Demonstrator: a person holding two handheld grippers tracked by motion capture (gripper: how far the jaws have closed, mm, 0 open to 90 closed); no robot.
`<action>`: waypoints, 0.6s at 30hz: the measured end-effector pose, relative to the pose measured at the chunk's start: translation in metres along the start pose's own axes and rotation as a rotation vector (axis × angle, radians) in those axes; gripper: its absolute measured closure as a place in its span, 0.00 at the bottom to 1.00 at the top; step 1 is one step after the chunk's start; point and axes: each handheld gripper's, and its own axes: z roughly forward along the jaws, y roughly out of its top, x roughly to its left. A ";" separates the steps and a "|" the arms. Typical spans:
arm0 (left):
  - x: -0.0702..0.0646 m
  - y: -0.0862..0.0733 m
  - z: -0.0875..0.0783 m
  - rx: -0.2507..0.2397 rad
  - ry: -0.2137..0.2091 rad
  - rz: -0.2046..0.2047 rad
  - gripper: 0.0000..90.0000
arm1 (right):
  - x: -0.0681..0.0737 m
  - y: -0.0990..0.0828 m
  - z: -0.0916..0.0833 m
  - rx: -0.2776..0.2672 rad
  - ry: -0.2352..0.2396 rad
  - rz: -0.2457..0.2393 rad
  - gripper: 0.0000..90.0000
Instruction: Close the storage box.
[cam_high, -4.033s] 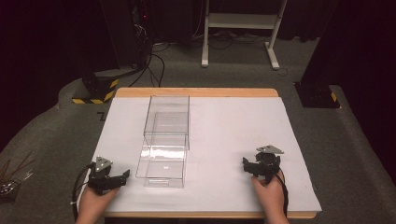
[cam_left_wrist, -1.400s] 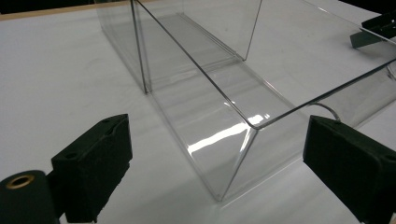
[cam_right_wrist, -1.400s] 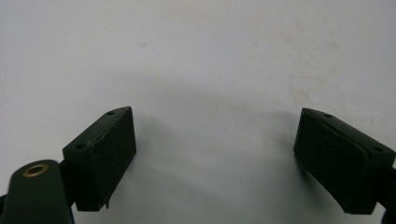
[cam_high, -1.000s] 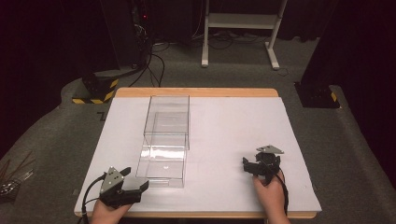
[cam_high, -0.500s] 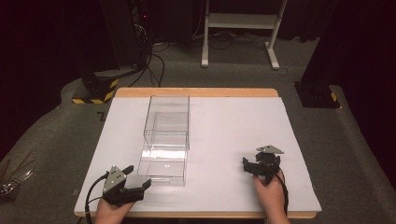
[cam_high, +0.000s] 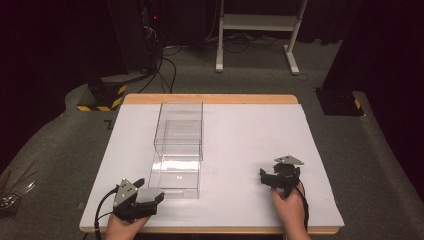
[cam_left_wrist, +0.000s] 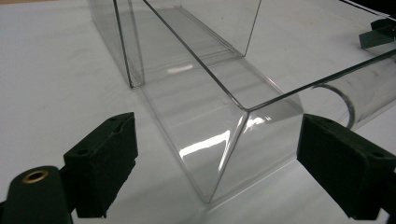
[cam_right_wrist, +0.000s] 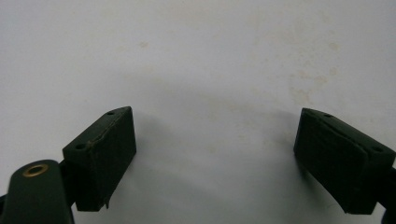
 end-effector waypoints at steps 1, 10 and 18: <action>0.000 0.000 0.000 0.001 -0.004 -0.004 0.11 | 0.000 0.000 0.000 0.000 0.000 0.000 0.14; -0.002 0.002 0.004 -0.007 -0.007 -0.005 0.15 | 0.000 0.000 0.000 0.000 -0.001 -0.001 0.14; -0.001 0.004 0.009 -0.009 0.000 -0.013 0.17 | 0.000 0.000 0.000 0.000 -0.001 -0.001 0.14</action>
